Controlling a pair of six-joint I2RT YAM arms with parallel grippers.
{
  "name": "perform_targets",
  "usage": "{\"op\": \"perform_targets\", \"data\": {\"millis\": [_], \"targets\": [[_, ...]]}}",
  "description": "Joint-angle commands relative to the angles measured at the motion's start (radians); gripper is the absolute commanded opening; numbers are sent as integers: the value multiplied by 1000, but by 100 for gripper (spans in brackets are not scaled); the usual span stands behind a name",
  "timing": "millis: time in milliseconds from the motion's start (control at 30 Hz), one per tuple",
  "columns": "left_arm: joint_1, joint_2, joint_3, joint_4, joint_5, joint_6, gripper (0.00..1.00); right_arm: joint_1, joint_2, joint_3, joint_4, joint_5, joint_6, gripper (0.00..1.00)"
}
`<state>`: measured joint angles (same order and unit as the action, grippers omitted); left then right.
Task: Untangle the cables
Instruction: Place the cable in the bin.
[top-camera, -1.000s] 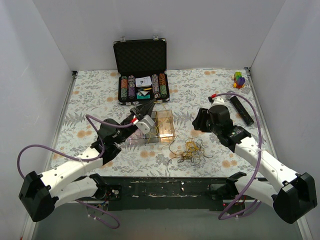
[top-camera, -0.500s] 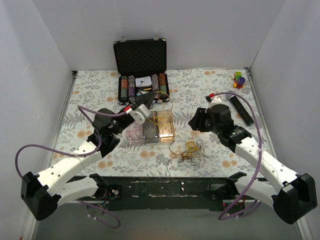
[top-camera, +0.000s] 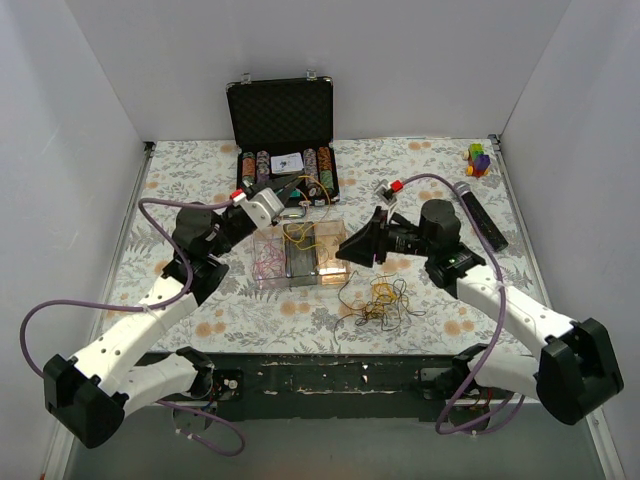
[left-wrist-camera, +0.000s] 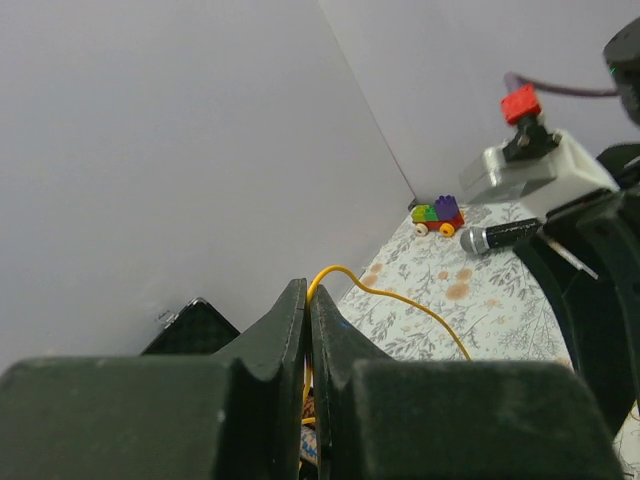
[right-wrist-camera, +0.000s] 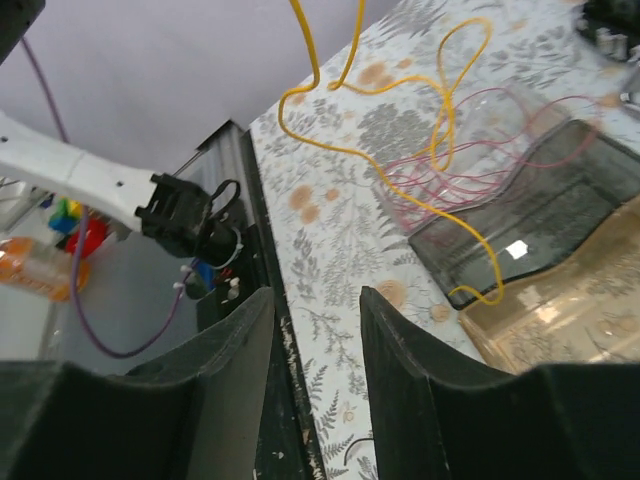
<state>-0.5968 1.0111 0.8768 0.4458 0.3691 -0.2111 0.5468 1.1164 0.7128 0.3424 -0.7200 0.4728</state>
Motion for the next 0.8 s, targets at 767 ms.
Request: {"op": "perform_targets", "data": {"millis": [767], "targets": [[20,23,110,-53,237,-69,0,140,615,281,645,-222,343,34]]}}
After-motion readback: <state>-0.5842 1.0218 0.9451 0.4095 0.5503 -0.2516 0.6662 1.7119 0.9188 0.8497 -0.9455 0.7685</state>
